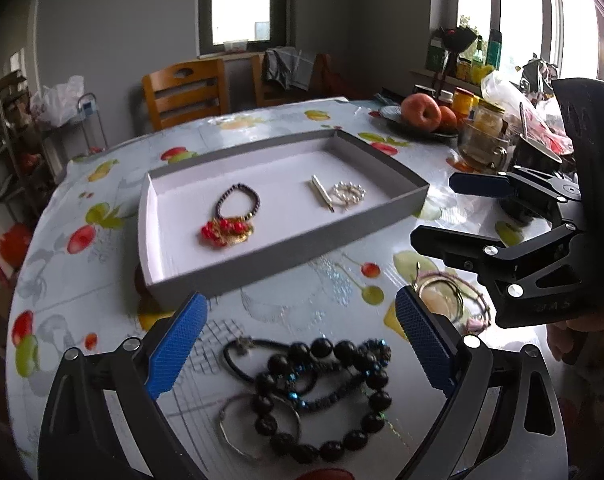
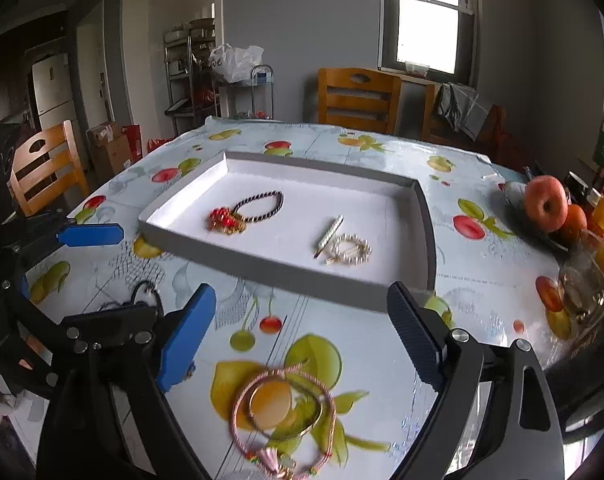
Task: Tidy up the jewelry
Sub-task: 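Withdraw both open tools from the tray over the remaining jewelry pile, then grasp the large black bead bracelet with the left tool while the right tool grasps the pink cord bracelet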
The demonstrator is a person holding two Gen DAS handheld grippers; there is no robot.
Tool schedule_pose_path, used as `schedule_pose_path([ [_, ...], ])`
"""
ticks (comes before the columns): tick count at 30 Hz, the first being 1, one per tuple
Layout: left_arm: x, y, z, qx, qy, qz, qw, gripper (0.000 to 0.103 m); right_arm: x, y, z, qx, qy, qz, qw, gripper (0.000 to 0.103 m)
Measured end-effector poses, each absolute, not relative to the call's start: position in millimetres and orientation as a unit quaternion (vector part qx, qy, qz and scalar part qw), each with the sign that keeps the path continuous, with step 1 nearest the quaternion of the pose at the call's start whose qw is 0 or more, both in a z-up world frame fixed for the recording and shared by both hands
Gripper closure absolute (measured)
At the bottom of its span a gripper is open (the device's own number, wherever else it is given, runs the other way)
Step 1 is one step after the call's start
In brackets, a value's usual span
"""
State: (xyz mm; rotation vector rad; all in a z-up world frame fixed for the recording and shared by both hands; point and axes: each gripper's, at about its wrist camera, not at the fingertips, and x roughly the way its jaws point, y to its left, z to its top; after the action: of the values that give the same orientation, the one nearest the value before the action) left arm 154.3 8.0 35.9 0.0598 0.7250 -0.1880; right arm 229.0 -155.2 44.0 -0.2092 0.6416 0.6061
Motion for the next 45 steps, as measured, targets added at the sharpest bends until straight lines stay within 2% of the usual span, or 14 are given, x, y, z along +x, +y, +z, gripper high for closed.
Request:
schedule_pose_path([
  [34,134.8,5.1,13.8,0.032,0.384,-0.107,0.917,0.008,209.1,-173.8,2.9,-0.097,0.399,0.313,0.856,0.017],
  [45,131.7,19.2,9.8,0.019,0.396,-0.107,0.912,0.008,204.4,-172.5,2.2,-0.113,0.399,0.318,0.853,0.018],
])
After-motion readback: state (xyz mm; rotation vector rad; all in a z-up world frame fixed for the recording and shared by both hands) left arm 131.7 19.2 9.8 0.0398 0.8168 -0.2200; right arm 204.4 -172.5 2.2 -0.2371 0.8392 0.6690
